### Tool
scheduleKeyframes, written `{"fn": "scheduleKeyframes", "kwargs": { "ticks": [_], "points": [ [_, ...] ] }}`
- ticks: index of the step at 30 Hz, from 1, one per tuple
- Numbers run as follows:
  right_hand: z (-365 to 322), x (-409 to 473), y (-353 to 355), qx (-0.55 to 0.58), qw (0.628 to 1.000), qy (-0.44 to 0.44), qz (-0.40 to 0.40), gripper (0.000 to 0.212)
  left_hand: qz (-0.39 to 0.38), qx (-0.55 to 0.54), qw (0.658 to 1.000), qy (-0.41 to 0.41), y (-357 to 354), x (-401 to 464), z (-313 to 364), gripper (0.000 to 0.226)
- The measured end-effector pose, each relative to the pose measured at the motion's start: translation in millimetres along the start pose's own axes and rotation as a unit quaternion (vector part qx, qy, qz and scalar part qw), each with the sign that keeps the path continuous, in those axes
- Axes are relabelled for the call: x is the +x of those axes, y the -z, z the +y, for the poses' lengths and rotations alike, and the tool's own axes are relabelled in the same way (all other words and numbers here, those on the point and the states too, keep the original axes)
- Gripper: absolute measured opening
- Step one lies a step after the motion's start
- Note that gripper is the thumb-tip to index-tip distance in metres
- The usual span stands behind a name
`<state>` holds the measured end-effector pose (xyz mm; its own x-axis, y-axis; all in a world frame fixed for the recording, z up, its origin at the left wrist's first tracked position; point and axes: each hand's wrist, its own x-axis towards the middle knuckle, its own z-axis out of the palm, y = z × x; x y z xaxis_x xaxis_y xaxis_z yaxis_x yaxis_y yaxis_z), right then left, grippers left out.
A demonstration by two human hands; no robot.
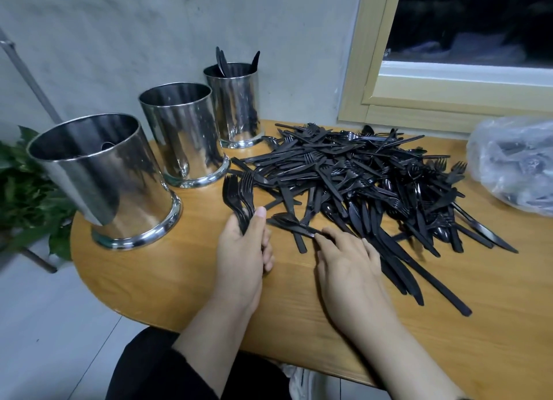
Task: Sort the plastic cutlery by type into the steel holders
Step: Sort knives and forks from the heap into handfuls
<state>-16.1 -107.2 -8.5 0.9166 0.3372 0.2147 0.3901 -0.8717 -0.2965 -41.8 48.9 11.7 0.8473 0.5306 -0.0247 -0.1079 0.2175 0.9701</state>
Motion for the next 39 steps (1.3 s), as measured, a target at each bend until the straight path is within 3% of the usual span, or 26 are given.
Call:
{"fn": "scheduleKeyframes", "kwargs": {
  "ticks": [17, 23, 31, 39],
  "points": [
    [3, 2, -2, 0.046, 0.998, 0.022, 0.022, 0.029, -0.016, 0.023, 1.000, -0.004, -1, -1, -1, 0.026],
    [5, 1, 0, 0.099, 0.991, 0.032, 0.088, 0.020, -0.013, 0.031, 0.999, -0.003, 0, -1, -1, 0.026],
    [3, -2, 19, 0.292, 0.938, -0.046, 0.178, 0.016, -0.031, 0.022, 0.999, -0.001, -12, -10, -3, 0.014],
    [10, -6, 18, 0.348, 0.920, 0.006, 0.180, 0.020, -0.078, -0.045, 0.995, 0.047, -59, -17, -13, 0.016]
  ]
}}
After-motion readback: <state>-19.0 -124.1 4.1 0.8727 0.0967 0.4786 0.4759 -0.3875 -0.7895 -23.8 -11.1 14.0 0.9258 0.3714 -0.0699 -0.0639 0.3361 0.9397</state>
